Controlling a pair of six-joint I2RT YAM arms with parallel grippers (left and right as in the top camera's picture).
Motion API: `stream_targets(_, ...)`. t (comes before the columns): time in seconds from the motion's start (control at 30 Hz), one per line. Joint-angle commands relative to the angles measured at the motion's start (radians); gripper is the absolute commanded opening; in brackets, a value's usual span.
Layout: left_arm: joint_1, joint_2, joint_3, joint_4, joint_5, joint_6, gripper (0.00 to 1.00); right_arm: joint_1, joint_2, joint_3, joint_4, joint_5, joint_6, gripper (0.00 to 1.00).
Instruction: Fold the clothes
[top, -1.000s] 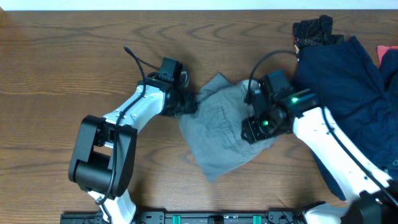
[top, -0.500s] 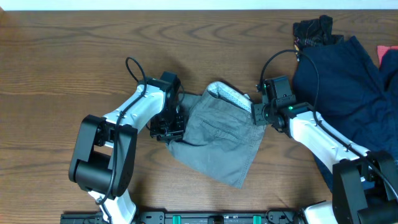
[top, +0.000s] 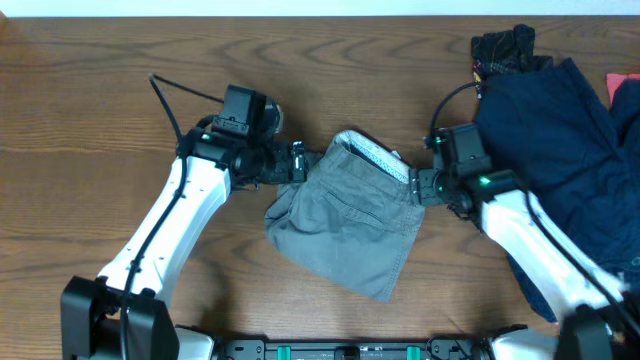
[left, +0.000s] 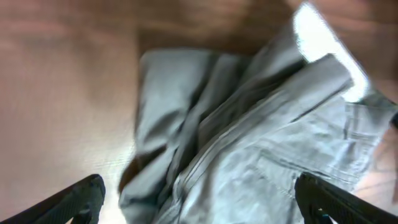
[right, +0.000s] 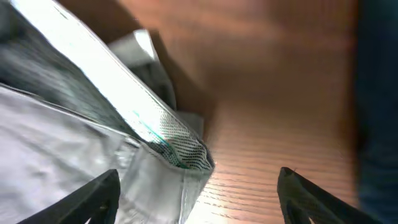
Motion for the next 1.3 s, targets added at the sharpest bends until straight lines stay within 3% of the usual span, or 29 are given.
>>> stream_targets(0.0, -0.005, 0.053, 0.004, 0.022, 0.053, 0.121, 0.98, -0.008, -0.080, 0.026, -0.023, 0.016, 0.008, 0.80)
stream_targets(0.5, -0.090, 0.392, 0.004, 0.125, 0.162, 0.132, 0.99, -0.008, -0.114, 0.026, -0.110, 0.016, 0.034, 0.81)
stream_targets(0.57, -0.113, 0.394, 0.004, 0.146, 0.181, 0.135, 0.85, -0.008, -0.114, 0.026, -0.111, 0.017, 0.034, 0.81)
stream_targets(0.6, -0.120, 0.389, 0.005, 0.161, 0.180, 0.136, 0.66, -0.008, -0.114, 0.026, -0.113, 0.016, 0.034, 0.81)
stream_targets(0.67, -0.122, 0.375, 0.010, 0.171, 0.180, 0.141, 0.39, -0.008, -0.114, 0.026, -0.119, 0.016, 0.034, 0.81)
stream_targets(0.8, -0.088, 0.315, 0.041, 0.163, 0.154, 0.259, 0.07, -0.008, -0.114, 0.026, -0.134, 0.017, 0.034, 0.82)
stream_targets(1.07, 0.213, 0.138, 0.140, 0.159, -0.060, 0.188, 0.06, -0.008, -0.114, 0.026, -0.159, 0.017, 0.034, 0.81)
stream_targets(1.27, 0.526, 0.091, 0.143, 0.254, -0.061, 0.082, 0.06, -0.008, -0.114, 0.026, -0.167, 0.017, 0.034, 0.80)
